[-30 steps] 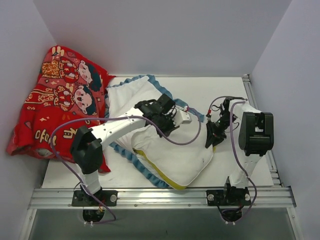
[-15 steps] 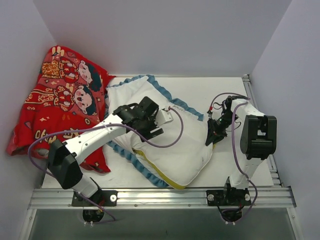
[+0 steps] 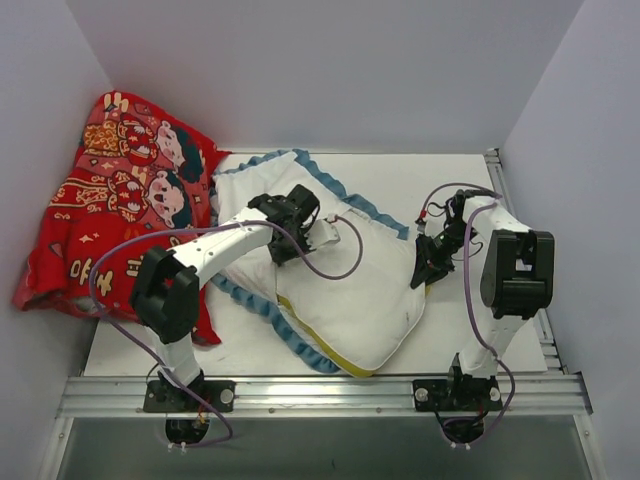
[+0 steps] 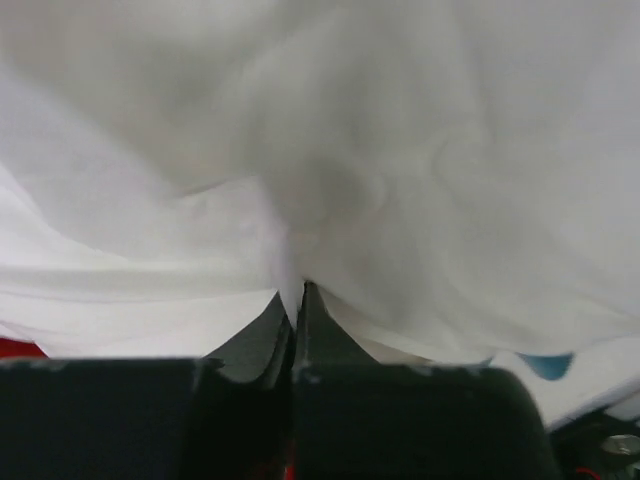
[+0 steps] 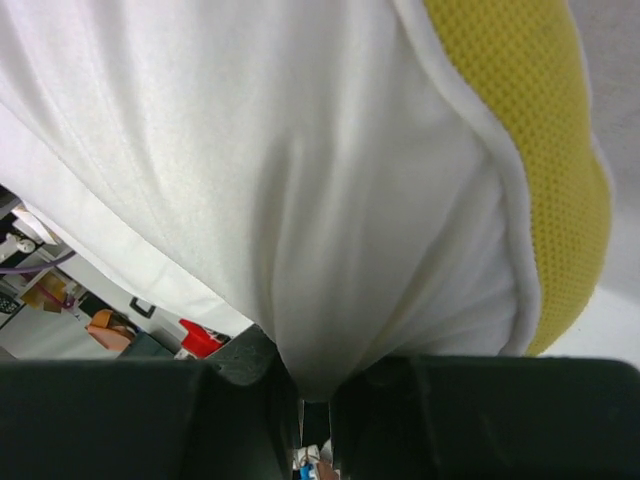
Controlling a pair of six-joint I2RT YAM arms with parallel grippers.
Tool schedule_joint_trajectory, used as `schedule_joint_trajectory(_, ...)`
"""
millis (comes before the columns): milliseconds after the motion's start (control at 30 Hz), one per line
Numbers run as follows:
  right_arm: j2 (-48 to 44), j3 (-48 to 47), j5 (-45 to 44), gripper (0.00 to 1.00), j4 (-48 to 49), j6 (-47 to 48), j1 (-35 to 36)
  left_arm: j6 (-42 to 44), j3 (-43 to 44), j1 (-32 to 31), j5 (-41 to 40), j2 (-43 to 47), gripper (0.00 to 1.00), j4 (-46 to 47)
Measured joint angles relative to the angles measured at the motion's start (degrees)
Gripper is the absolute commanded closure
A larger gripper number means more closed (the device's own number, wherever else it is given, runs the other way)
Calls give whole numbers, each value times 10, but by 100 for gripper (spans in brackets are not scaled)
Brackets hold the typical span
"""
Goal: Put the pillow into the pillowcase
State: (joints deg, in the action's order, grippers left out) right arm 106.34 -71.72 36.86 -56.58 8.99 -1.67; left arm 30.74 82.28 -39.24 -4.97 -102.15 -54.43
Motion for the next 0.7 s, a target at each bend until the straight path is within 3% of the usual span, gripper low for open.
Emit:
schedule_joint_trajectory(133, -7, 2, 20, 100, 10, -22, 11, -37, 178, -77, 105, -55, 100, -32)
schedule_joint_trajectory(200, -23, 5, 37, 100, 15, -34, 21, -53, 226, -129, 165, -66, 100, -29)
schedule_joint_trajectory(300, -66, 15, 69, 100, 18, -45, 24, -64, 213, -176, 235, -62, 100, -13)
schedule_joint_trajectory(400, -109, 28, 97, 100, 20, -51, 19, -66, 121, -169, 290, -49, 100, 16)
schedule_joint_trajectory(500, -130, 42, 107, 100, 25, -50, 17, -65, 27, -118, 304, -39, 83, 16)
schedule_joint_trajectory(533, -133, 48, 108, 100, 27, -48, 17, -65, 9, -101, 304, -34, 74, 13)
schedule_joint_trajectory(567, -134, 54, 107, 100, 29, -46, 17, -65, -3, -83, 303, -26, 56, 10)
schedule_joint_trajectory(667, -135, 72, 103, 100, 36, -37, 17, -72, -10, -51, 303, 14, 36, 10)
schedule_joint_trajectory(700, -136, 78, 99, 100, 37, -32, 17, -77, -6, -47, 304, 36, 33, 13)
